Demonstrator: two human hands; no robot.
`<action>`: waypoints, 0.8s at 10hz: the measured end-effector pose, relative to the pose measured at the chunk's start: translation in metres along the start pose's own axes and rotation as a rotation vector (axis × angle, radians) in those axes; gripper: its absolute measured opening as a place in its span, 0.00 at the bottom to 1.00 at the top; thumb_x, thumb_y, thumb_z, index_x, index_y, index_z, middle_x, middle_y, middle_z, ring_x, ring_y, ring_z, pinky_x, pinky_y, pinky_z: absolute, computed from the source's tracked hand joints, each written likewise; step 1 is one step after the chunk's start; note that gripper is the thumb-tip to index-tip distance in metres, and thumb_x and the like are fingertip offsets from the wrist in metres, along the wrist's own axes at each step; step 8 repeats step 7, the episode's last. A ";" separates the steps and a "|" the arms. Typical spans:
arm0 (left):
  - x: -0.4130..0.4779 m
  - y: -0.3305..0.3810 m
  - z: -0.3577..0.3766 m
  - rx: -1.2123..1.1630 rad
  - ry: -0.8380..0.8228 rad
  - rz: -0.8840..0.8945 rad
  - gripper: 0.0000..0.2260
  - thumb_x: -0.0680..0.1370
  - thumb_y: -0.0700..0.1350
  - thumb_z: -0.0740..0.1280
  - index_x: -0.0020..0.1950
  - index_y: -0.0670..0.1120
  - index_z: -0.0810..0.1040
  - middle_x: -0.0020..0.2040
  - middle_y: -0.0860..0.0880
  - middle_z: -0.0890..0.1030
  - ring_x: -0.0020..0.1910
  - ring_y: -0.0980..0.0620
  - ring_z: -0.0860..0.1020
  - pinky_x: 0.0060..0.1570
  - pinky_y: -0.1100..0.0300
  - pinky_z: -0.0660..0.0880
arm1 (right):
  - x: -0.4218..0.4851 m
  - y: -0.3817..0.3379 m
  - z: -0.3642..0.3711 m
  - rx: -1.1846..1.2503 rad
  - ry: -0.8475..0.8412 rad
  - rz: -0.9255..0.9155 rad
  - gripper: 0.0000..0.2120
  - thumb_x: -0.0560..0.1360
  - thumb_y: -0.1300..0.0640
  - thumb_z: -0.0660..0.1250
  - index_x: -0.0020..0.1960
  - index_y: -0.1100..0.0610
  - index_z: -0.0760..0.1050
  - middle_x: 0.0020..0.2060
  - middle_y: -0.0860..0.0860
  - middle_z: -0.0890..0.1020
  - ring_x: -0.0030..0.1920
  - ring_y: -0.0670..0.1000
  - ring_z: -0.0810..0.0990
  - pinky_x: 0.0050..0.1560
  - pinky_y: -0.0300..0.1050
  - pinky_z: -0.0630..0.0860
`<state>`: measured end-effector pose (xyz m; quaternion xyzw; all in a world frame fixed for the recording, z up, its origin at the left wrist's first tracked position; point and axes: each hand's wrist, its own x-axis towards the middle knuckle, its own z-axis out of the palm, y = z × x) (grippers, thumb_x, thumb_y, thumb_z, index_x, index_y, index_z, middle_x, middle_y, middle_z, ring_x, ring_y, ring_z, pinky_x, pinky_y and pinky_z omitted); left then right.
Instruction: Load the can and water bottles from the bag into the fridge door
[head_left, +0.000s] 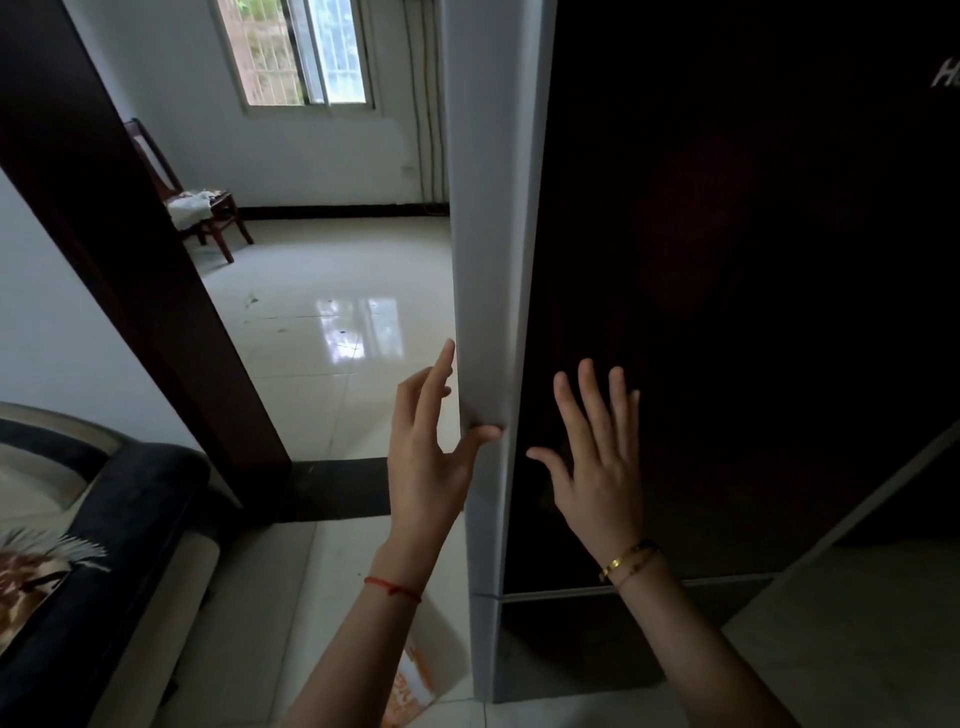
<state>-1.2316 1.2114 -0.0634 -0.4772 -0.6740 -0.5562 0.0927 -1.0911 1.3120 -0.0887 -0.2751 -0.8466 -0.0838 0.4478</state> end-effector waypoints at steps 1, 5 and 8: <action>0.001 -0.001 -0.001 -0.020 -0.021 -0.005 0.37 0.71 0.53 0.74 0.77 0.47 0.63 0.64 0.50 0.72 0.57 0.64 0.72 0.56 0.76 0.69 | 0.000 0.000 -0.001 -0.007 -0.012 0.009 0.43 0.74 0.49 0.67 0.78 0.48 0.43 0.78 0.45 0.41 0.79 0.53 0.42 0.78 0.54 0.41; -0.009 0.006 -0.018 -0.081 -0.144 -0.064 0.34 0.75 0.46 0.72 0.78 0.51 0.60 0.71 0.51 0.70 0.69 0.56 0.70 0.67 0.53 0.71 | 0.001 -0.014 -0.037 0.142 -0.134 0.085 0.34 0.77 0.51 0.66 0.77 0.53 0.53 0.78 0.47 0.49 0.79 0.52 0.45 0.78 0.57 0.50; -0.039 0.012 -0.039 -0.069 -0.114 -0.087 0.30 0.77 0.46 0.70 0.76 0.49 0.63 0.72 0.51 0.71 0.70 0.52 0.70 0.67 0.48 0.71 | -0.011 -0.023 -0.065 0.370 -0.115 0.236 0.26 0.78 0.51 0.64 0.74 0.56 0.64 0.75 0.51 0.64 0.77 0.50 0.57 0.76 0.41 0.57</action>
